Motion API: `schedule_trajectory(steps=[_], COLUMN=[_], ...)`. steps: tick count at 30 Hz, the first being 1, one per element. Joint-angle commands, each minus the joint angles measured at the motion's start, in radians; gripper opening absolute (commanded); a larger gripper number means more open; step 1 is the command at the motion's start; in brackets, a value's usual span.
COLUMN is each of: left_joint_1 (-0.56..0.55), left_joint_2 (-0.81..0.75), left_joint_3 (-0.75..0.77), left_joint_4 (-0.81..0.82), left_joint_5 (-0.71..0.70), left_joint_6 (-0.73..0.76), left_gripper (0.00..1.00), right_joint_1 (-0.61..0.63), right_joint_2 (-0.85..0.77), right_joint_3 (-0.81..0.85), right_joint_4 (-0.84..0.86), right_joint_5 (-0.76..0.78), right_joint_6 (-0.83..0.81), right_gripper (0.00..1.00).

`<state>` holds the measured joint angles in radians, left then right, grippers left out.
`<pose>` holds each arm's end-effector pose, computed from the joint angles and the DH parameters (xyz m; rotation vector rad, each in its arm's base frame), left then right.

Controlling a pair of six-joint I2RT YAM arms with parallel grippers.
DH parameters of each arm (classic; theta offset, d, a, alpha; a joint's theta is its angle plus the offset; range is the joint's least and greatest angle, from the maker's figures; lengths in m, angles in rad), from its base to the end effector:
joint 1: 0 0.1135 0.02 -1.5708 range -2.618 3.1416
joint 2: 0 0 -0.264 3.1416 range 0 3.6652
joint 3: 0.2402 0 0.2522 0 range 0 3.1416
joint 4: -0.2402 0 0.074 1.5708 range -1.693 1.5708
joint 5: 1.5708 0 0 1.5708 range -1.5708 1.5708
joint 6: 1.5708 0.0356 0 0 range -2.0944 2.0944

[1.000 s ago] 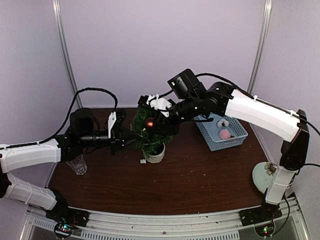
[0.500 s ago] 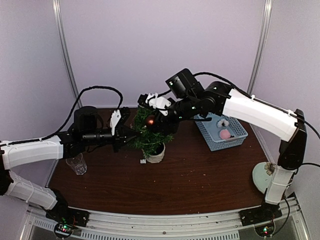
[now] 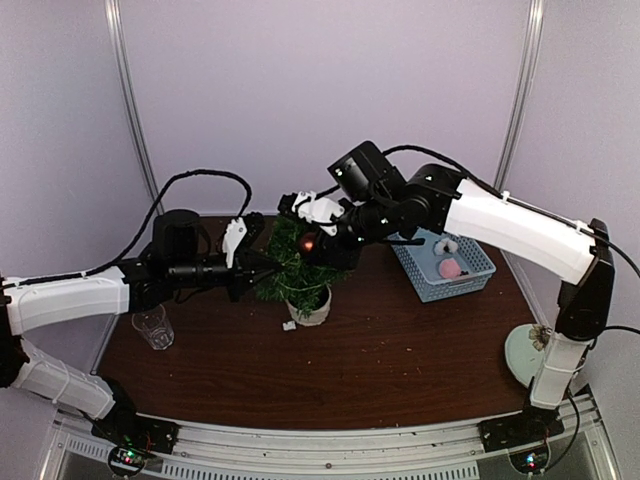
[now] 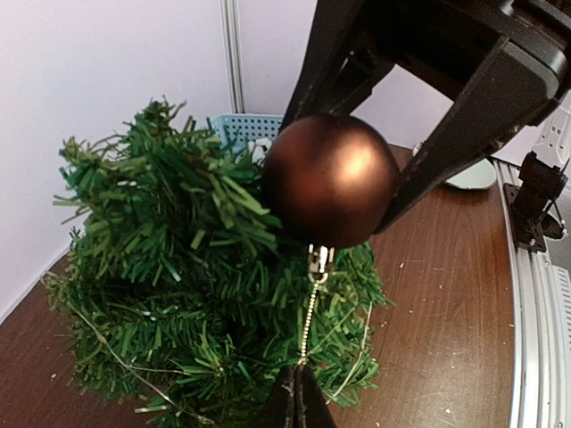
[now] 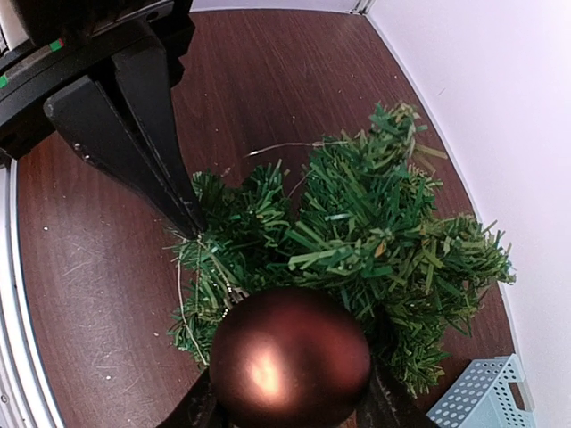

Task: Decorate the small christmas tree

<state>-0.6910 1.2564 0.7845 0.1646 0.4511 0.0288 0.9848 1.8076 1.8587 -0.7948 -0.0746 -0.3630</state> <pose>0.2096 -0.1935 0.2746 0.9750 1.6783 -0.8707 0.2213 0.3381 0.3684 -1.4938 1.8089 0.3982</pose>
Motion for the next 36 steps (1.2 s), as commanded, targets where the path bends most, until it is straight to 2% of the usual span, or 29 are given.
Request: schedule_trajectory(steps=[1,18,26,36], left_joint_1=[-0.005,-0.036,-0.038,-0.061], left_joint_2=[0.008,0.012,0.036,0.018], left_joint_3=[0.038,0.078,0.107,0.095], left_joint_4=[0.006,-0.001,-0.046,-0.004], left_joint_5=[-0.006,0.023,0.008,0.055], left_joint_6=[-0.001,-0.001,0.012,0.012], left_gripper=[0.00,0.00,0.00,0.00], right_joint_1=[0.032,0.077,0.092,0.117], right_joint_2=[-0.004,-0.054,-0.066,-0.133], right_joint_3=[0.037,0.033,0.005,-0.051], right_joint_4=[-0.041,-0.064,-0.076,-0.076], right_joint_5=[0.113,0.285,0.304,0.305], right_joint_6=[0.014,0.108,0.147,0.174], right_gripper=[0.34,0.33,0.33,0.32])
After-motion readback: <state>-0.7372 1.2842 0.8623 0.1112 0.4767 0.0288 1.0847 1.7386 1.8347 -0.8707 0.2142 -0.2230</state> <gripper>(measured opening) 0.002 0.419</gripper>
